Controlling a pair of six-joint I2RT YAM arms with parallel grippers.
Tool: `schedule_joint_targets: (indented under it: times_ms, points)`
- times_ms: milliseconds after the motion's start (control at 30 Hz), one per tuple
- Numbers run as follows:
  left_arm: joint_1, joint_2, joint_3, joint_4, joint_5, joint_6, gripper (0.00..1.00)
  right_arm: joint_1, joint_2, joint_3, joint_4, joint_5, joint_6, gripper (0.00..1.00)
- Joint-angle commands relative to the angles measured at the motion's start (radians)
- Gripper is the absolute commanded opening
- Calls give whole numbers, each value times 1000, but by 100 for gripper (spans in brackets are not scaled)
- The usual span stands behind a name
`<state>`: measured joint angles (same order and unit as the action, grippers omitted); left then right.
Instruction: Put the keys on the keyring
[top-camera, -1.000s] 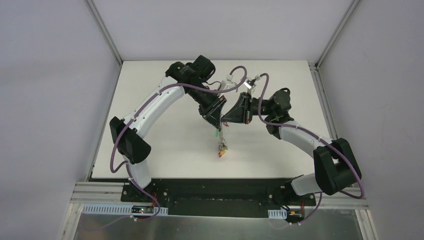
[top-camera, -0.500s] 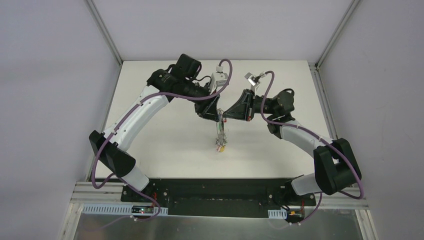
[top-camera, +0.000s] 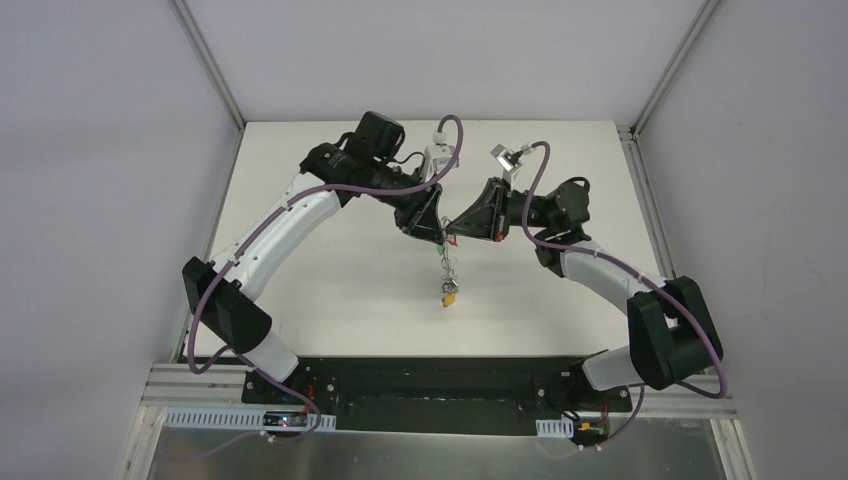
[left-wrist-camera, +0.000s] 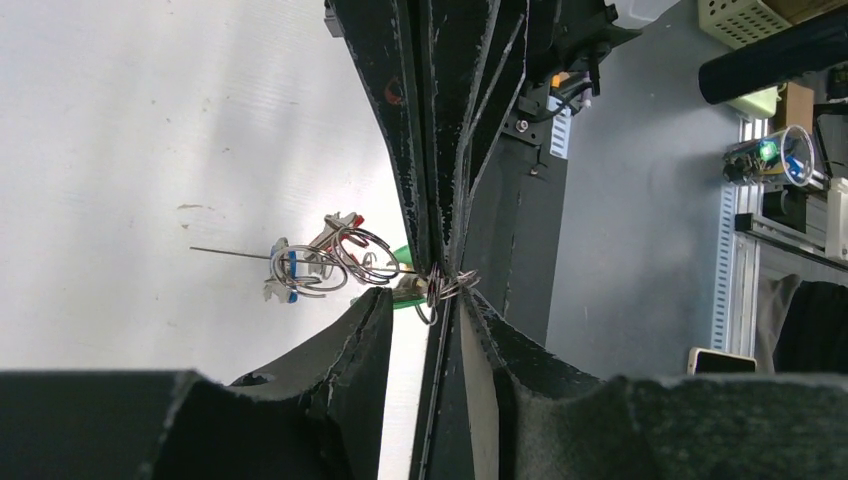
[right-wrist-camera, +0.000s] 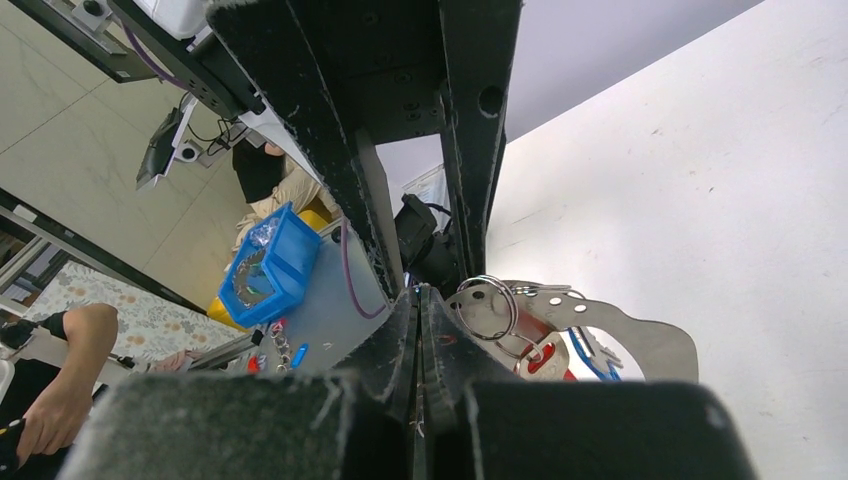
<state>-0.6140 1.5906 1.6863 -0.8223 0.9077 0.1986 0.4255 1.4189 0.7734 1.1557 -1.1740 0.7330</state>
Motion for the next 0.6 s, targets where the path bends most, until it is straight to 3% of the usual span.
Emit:
schedule_joint_targets:
  times_ms: [0, 233, 433, 567]
  points:
    - [3, -5, -20, 47, 63, -36, 31, -9, -7, 4, 86, 17, 15, 0]
    - [3, 8, -19, 83, 75, -74, 27, -8, -6, 2, 84, 19, 11, 0]
    - [3, 14, -22, 83, 90, -81, 15, -13, -9, 0, 82, 20, 9, 0]
    - [3, 6, -35, 81, 92, -76, 16, -15, -7, 0, 82, 21, 9, 0]
